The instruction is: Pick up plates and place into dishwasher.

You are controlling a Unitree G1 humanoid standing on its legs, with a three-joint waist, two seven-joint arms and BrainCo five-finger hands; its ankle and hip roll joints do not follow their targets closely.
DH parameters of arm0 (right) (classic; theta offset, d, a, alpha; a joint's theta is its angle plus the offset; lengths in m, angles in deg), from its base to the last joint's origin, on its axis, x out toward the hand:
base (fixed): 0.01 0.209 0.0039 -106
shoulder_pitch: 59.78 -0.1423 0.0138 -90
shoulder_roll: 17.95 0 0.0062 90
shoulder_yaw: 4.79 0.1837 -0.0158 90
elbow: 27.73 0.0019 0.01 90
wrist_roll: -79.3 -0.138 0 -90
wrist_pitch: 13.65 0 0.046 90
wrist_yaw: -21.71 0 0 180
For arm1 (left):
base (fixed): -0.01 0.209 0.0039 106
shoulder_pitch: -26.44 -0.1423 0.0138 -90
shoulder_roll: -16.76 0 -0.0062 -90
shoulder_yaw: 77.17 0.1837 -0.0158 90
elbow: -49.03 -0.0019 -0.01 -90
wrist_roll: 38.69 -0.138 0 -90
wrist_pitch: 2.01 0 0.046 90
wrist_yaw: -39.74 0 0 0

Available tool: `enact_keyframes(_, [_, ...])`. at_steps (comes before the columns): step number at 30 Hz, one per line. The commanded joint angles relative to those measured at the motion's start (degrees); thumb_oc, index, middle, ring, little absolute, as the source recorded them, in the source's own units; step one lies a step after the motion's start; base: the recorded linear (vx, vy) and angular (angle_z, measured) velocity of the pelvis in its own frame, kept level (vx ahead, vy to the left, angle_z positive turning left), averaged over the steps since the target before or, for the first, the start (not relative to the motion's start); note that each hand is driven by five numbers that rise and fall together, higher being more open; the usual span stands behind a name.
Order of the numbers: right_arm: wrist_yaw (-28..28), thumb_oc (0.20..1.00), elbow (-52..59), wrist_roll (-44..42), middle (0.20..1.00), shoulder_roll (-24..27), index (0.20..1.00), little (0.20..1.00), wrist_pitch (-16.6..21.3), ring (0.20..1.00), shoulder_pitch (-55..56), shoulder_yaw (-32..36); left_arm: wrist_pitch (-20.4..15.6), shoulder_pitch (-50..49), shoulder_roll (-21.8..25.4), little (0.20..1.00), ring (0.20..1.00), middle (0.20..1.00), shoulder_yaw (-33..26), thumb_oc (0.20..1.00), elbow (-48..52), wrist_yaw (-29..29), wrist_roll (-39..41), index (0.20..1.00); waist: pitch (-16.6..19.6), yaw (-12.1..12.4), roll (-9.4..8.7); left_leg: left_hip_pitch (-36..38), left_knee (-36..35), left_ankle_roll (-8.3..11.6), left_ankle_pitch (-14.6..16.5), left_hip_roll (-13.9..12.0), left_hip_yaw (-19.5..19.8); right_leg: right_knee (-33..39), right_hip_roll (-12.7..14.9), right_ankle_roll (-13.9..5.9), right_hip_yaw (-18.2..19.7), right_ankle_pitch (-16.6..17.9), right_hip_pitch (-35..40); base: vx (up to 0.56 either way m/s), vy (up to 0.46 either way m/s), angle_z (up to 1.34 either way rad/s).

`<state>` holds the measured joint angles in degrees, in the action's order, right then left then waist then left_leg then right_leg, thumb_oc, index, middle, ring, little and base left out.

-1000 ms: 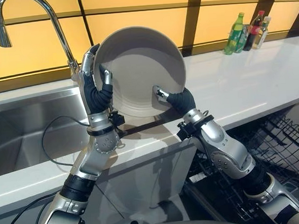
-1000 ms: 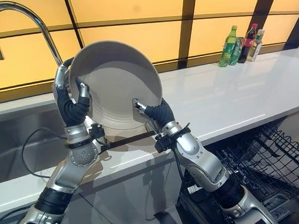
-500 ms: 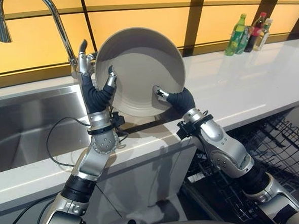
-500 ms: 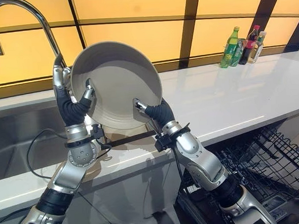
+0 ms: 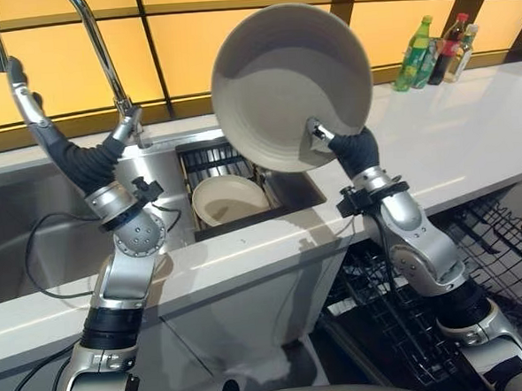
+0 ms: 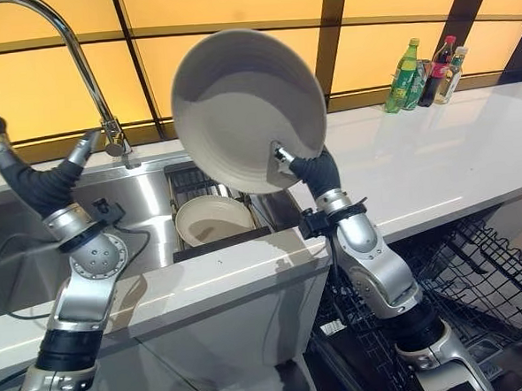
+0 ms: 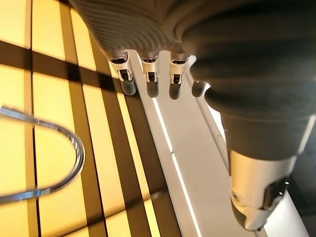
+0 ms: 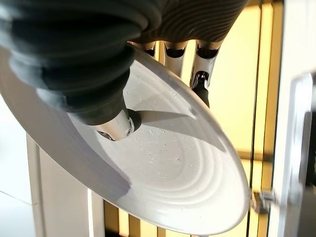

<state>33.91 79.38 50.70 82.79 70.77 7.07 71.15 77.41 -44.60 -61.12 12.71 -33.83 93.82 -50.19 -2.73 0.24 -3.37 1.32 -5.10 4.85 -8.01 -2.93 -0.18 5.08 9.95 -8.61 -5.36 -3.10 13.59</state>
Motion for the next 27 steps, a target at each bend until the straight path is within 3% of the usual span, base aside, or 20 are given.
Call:
enact_keyframes(1, [2.59,0.2,1.98,3.79,0.2,3.01,0.2,0.2,4.63,0.2,-0.79,6.41,-1.82,1.77,3.2,1.0,1.0,1.0,-2.93,1.0,-3.54,0.07,1.62,1.0,2.74,-0.91,2.07,4.52,2.31,-0.32,9.0,-1.24,-1.51,-5.75,-1.8,1.22,-0.62,1.72,-7.7,0.0,0.0,0.0])
enact_keyframes(11, [6.31,0.2,0.89,7.06,0.2,11.53,0.2,0.2,7.25,0.2,10.65,22.1,-4.01,-2.01,6.56,1.0,1.0,1.0,-8.73,1.0,-3.85,-3.07,3.3,1.0,2.86,-6.22,1.24,5.61,1.68,-1.15,10.22,-1.19,-5.62,-5.72,-1.16,-0.26,4.52,3.12,-9.83,0.0,0.014,-0.26])
enact_keyframes(20, [7.68,0.2,-1.75,10.15,0.2,11.9,0.2,0.2,8.81,0.2,23.84,33.38,-6.47,-4.01,8.49,1.0,1.0,1.0,-12.11,1.0,-6.58,-4.06,2.38,1.0,1.2,-12.9,1.58,7.49,0.43,-2.39,11.81,-0.68,-10.16,-7.19,0.72,-3.03,8.71,4.88,-13.08,-0.02,0.005,-0.35])
enact_keyframes(27, [5.56,0.2,-5.73,11.94,0.2,10.07,0.2,0.2,9.11,0.2,28.22,36.7,-6.03,-5.13,10.07,1.0,1.0,1.0,-13.45,1.0,-8.84,-2.43,1.45,1.0,-0.71,-15.37,1.89,7.86,0.23,-2.36,11.77,-1.28,-14.11,-6.95,1.78,-4.33,8.68,5.86,-14.55,-0.06,-0.08,-0.49])
